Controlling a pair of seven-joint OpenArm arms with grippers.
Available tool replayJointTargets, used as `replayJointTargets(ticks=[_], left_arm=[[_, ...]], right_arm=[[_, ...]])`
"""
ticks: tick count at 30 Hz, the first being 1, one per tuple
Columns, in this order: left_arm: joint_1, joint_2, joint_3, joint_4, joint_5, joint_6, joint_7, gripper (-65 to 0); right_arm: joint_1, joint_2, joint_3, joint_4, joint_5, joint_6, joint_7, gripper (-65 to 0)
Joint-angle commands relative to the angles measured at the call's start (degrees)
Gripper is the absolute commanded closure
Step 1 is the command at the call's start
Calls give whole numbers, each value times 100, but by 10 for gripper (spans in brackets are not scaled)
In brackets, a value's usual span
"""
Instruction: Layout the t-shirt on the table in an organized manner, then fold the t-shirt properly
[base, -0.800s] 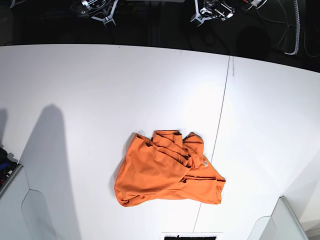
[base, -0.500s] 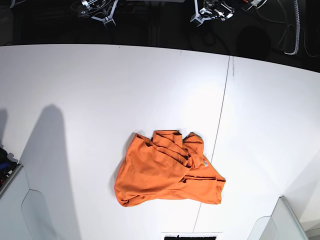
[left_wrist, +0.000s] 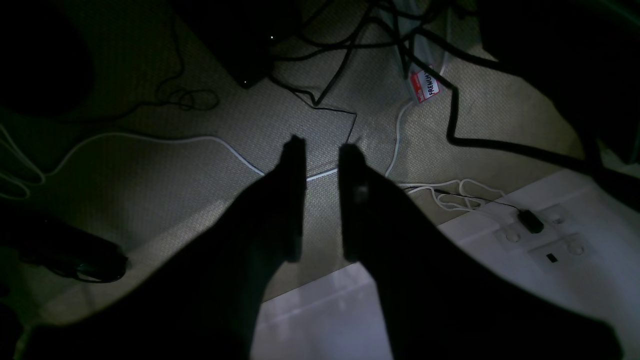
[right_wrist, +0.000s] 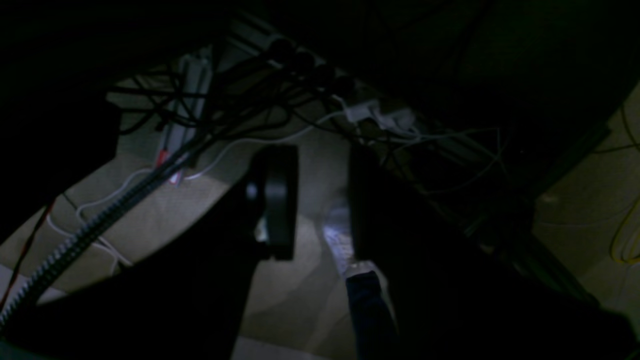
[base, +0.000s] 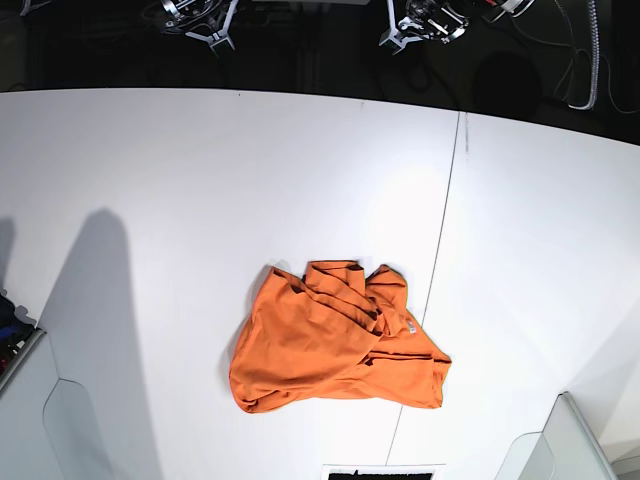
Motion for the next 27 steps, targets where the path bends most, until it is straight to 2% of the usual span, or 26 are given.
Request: replayJointTargets(ticks=[1,5,8,11,15,21,24,27], left_arm=[[-26,-17,-11,22,-9,-39,-20,-149],[-24,-17,-11,22,-7,-42,11,-149],[-9,-20,-11,79,-4,-55,450,-149],[181,-79,-11,402,-7,-234,817,-149],[715,-376,-83,1268,-13,-472,866,-149],[1709,-739,-1008,3001,-11,-470,870,-149],[2192,-866,-1676,3969,-9,-472,870,-149],[2605,-1008,-2247,4898,-11,-597,892,-149]], right_arm=[[-4,26,-4,33,-13,42,48,-183],[-4,26,-4,33,-11,42,48,-182],[-7,28,-4,33,-11,42,44,-182],[-87,31,-4,35,-13,31,44,-182],[-435,31,-7,374,-15,33,35,-182],[-1414,232,-7,1937,-13,136,-35,-182],[-1941,461,-7,3045,105,431,-446,-182],[-2430,769,-7,4234,544,466,-872,-182]])
